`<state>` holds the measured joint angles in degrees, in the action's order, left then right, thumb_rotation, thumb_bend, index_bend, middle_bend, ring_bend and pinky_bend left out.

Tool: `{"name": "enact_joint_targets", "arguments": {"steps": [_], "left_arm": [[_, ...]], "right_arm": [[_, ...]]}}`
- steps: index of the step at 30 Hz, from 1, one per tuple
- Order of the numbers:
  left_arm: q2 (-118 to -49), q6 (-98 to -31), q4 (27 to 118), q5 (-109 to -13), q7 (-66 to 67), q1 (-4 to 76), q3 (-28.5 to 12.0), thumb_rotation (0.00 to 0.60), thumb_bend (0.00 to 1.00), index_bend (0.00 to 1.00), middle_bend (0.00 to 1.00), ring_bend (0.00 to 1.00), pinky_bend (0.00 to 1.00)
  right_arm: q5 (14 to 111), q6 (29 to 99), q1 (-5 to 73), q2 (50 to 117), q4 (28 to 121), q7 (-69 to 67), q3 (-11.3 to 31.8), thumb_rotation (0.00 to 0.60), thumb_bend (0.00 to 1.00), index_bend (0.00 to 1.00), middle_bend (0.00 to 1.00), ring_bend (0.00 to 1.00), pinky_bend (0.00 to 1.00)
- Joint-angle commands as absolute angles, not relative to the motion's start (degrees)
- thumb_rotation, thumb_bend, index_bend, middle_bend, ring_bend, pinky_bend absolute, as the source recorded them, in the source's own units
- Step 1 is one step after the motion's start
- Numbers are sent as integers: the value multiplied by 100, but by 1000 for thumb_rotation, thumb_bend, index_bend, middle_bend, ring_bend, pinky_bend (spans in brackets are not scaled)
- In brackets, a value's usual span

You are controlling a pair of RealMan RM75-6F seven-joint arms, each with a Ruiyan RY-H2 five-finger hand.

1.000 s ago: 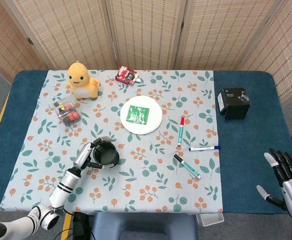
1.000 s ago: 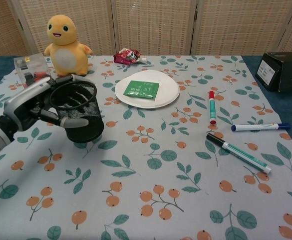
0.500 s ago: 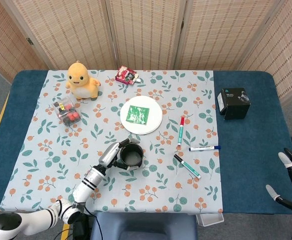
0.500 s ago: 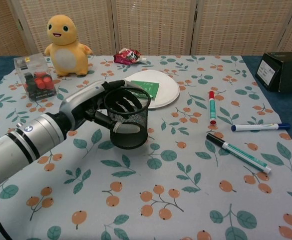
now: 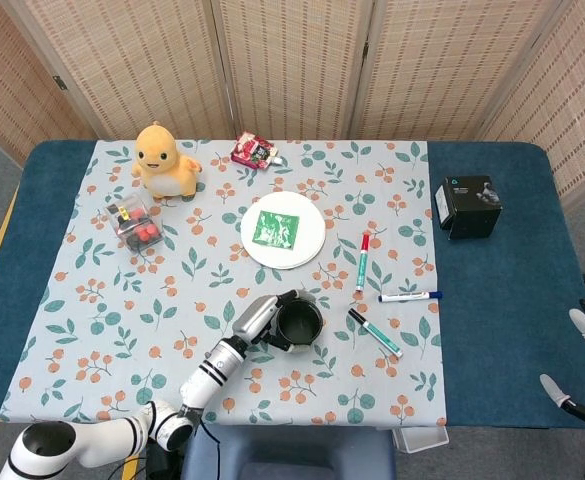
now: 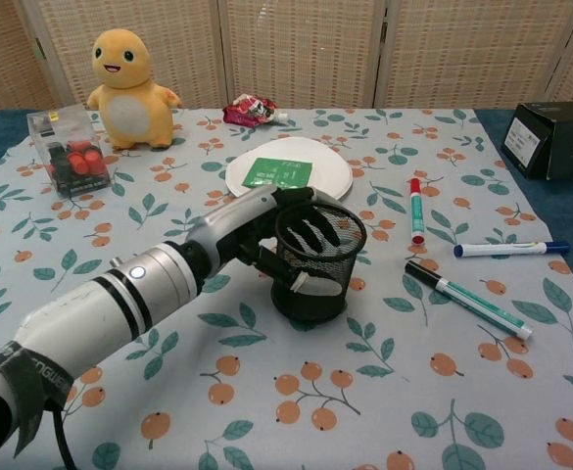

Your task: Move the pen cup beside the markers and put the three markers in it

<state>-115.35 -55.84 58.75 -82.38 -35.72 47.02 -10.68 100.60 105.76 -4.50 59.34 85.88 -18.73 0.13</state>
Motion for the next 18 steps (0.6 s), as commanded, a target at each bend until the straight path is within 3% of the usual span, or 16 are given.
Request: {"name": "enact_joint_targets", "arguments": {"steps": [1, 13, 18], "left_arm": [[-11702, -5499, 5671, -8194, -3586, 4793, -1122, 600, 25, 288, 568, 440, 576], [-12086, -5714, 5303, -8217, -3520, 4797, -1155, 600, 25, 265, 542, 415, 576], [-11972, -5743, 5464, -8234, -3482, 4752, -1137, 600, 24, 68, 424, 294, 567]], "right_arm": [[10037, 10611, -465, 5925, 8538, -1954, 23, 600, 243, 28, 0, 0, 0], [10089, 10727, -502, 5927, 8441, -2080, 17, 600, 243, 28, 0, 0, 0], [10179, 11017, -562, 5980, 8306, -2300, 49, 600, 247, 5, 0, 0, 0]]}}
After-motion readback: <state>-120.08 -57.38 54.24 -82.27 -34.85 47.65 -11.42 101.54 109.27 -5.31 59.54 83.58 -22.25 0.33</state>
